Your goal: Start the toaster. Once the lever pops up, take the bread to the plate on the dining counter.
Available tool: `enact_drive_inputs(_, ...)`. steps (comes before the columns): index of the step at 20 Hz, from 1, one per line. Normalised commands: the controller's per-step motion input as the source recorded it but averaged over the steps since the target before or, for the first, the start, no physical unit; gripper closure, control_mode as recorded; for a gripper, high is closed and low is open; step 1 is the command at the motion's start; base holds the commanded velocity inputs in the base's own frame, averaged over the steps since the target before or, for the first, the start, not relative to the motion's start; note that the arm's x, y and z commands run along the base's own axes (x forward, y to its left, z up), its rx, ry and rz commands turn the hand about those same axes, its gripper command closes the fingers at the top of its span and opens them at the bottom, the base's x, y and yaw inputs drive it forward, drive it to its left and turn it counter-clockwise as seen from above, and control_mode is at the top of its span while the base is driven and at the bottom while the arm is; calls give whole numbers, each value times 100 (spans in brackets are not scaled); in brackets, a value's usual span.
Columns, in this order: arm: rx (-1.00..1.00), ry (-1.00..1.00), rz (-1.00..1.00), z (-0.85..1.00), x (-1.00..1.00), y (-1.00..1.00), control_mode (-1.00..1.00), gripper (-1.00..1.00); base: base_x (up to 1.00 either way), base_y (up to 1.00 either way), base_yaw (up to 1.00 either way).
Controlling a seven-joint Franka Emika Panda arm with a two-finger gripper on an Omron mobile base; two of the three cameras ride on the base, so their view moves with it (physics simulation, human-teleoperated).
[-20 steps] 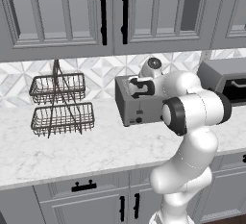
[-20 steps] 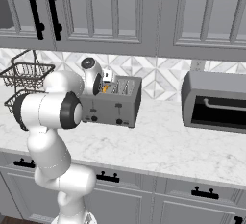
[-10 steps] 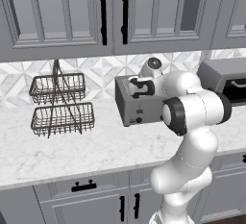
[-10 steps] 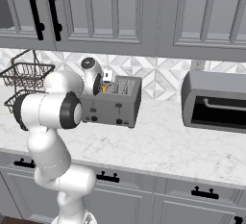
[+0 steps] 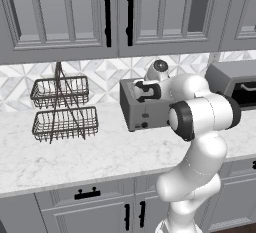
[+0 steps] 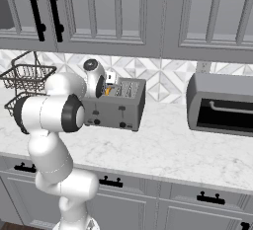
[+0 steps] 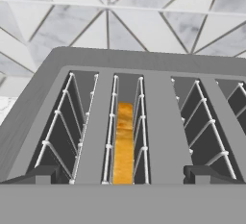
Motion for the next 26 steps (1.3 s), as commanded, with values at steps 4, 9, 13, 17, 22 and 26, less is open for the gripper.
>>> enact_drive_inputs(4, 0, 0, 0, 0, 0, 0, -100, -100, 0, 0, 0)
enact_drive_inputs(9, 0, 0, 0, 0, 0, 0, -100, -100, 0, 0, 0)
enact_drive_inputs(13, 0, 0, 0, 0, 0, 0, -100, -100, 0, 0, 0)
enact_drive_inputs(17, 0, 0, 0, 0, 0, 0, -100, -100, 0, 0, 0)
enact_drive_inputs(22, 0, 0, 0, 0, 0, 0, -100, -100, 0, 0, 0)
enact_drive_inputs(26, 0, 0, 0, 0, 0, 0, -100, -100, 0, 0, 0)
